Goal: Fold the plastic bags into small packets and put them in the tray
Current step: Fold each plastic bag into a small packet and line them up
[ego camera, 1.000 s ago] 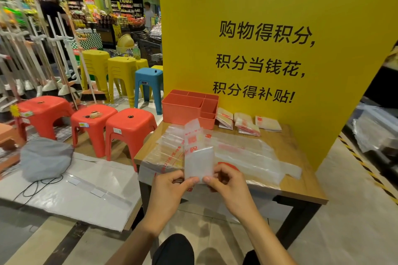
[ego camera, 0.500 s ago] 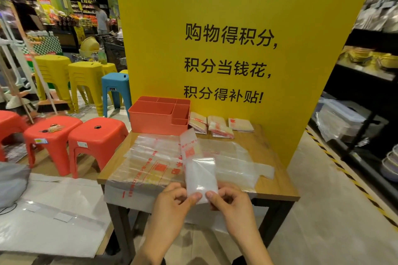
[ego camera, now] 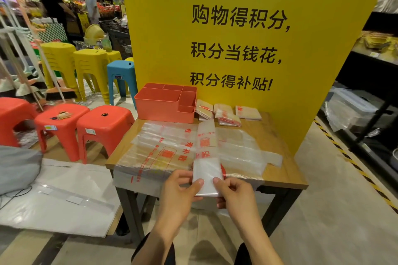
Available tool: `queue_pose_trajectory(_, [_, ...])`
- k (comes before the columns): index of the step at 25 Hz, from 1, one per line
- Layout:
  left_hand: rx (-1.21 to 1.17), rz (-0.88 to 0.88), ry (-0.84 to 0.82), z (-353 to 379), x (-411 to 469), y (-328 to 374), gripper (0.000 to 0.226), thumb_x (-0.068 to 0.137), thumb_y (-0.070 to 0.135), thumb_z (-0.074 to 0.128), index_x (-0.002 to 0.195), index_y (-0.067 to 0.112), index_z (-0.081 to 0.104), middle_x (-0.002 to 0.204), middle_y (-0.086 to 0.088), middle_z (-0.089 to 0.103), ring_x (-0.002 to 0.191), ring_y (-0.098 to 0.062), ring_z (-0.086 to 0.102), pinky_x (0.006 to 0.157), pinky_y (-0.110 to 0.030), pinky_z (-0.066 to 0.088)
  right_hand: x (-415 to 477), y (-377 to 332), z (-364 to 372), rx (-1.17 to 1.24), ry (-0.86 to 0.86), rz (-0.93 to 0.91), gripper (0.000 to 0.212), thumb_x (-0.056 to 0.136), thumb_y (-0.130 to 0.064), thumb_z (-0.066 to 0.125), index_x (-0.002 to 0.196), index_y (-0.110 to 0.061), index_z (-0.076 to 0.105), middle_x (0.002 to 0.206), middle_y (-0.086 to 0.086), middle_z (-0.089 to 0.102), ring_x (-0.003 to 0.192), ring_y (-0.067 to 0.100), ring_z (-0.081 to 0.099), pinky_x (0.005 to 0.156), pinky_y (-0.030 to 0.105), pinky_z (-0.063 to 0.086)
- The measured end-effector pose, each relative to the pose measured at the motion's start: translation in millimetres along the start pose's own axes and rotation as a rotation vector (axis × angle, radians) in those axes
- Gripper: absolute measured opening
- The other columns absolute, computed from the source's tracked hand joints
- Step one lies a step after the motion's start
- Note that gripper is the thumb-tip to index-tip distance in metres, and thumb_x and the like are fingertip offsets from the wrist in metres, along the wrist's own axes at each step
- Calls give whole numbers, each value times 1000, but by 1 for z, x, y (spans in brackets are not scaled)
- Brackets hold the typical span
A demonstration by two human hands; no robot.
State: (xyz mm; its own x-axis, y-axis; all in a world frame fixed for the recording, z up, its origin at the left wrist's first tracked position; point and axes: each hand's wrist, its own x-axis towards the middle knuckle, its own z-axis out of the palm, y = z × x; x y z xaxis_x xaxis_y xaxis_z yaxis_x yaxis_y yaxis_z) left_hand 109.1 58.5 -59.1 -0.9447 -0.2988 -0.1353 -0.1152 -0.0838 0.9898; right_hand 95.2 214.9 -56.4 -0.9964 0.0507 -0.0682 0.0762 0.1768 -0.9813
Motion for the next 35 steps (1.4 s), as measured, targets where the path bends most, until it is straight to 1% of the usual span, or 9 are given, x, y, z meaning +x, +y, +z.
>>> queue_pose_trajectory(3, [-27, -23, -11, -1, 0, 0, 37, 88, 7, 80, 114, 18, 58, 108, -8, 71, 84, -16, 77, 65, -37, 64, -2, 1, 1, -17, 39, 0, 28, 99, -24, 68, 78, -6, 64, 62, 6, 67, 54, 22, 65, 54, 34, 59])
queue_pose_trajectory(8, [-32, -18, -20, 5, 4, -6, 31, 88, 8, 80, 110, 14, 60, 108, -10, 70, 81, -14, 77, 64, -36, 64, -2, 6, 2, -66, 26, 2, 38, 102, -26, 63, 68, -11, 72, 57, 3, 66, 53, 16, 63, 54, 29, 57])
queue_pose_trajectory(15, [80, 84, -8, 12, 5, -15, 37, 90, 11, 79, 116, 32, 63, 102, -1, 75, 81, -17, 76, 72, -49, 64, -1, 19, 2, -135, 107, 55, 42, 102, -38, 61, 70, -15, 74, 68, 3, 70, 67, 23, 68, 63, 43, 61])
queue_pose_trajectory(17, [97, 92, -12, 13, 4, -14, 32, 90, 10, 78, 110, 30, 64, 101, -2, 73, 80, -18, 76, 69, -47, 65, -1, 21, -2, -288, 167, -12, 33, 99, -46, 62, 76, -23, 68, 71, -5, 70, 69, 12, 67, 67, 45, 61])
queue_pose_trajectory(19, [108, 96, -23, 14, 3, -12, 29, 89, 9, 78, 107, 27, 65, 101, -4, 72, 79, -19, 76, 64, -43, 64, 2, 18, -5, -261, 170, -59, 16, 97, -47, 65, 97, -32, 61, 87, -12, 71, 78, 4, 69, 69, 39, 62])
queue_pose_trajectory(22, [102, 70, -67, 15, 0, -8, 25, 90, 7, 78, 107, 24, 69, 98, -7, 70, 80, -18, 76, 56, -37, 62, 15, 15, -10, -106, 122, -10, 32, 96, -42, 68, 122, -33, 50, 99, -6, 71, 87, 11, 73, 76, 41, 64])
queue_pose_trajectory(25, [103, 46, -103, 18, -3, -6, 25, 89, 8, 79, 107, 23, 71, 98, -8, 67, 82, -16, 75, 53, -38, 62, 24, 16, -10, -85, 139, -17, 29, 95, -28, 73, 119, -26, 56, 102, -1, 70, 88, 14, 73, 76, 38, 64])
queue_pose_trajectory(30, [96, 54, -115, 21, -8, -7, 27, 88, 3, 78, 106, 21, 70, 103, -6, 71, 81, -8, 73, 57, -31, 61, 19, 25, -10, 42, 160, -102, 18, 98, -17, 69, 112, -27, 72, 98, -9, 75, 86, 4, 71, 66, 19, 56])
queue_pose_trajectory(35, [81, 33, -132, 21, -11, -10, 31, 88, -2, 76, 111, 19, 74, 106, 2, 73, 80, 0, 72, 64, -15, 54, 20, 36, -9, 89, 222, -89, 29, 99, -17, 68, 124, -27, 57, 94, -1, 72, 87, 11, 74, 67, 23, 57])
